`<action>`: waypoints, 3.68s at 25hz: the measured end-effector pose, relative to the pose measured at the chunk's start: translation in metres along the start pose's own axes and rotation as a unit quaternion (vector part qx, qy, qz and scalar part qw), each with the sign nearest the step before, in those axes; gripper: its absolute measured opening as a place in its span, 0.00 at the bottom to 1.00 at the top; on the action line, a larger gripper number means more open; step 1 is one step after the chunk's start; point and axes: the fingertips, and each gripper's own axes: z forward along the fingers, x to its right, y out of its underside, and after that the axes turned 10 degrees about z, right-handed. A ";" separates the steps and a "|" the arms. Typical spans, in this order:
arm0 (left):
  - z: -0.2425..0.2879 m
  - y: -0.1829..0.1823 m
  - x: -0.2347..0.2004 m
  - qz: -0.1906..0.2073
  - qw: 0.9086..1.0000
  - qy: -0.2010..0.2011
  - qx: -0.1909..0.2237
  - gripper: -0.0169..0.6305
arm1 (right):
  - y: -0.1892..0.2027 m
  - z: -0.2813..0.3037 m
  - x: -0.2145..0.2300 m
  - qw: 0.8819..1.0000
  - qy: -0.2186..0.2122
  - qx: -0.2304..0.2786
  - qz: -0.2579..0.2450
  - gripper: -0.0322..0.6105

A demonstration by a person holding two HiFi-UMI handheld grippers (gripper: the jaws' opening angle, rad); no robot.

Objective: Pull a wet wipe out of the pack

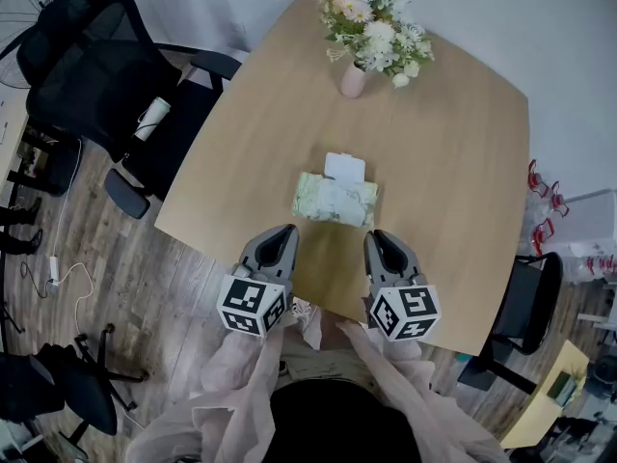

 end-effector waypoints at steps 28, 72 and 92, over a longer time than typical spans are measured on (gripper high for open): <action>0.031 0.017 -0.029 -0.019 0.999 -0.028 -0.034 0.04 | 0.033 0.071 0.007 0.989 -0.013 -0.102 -0.108 0.48; 0.019 0.021 -0.036 -0.014 0.998 -0.040 -0.041 0.04 | 0.036 0.086 -0.001 0.986 0.004 -0.108 -0.128 0.07; 0.009 0.013 -0.032 -0.008 0.999 -0.040 -0.028 0.04 | 0.021 0.071 -0.001 0.989 0.014 -0.080 -0.122 0.07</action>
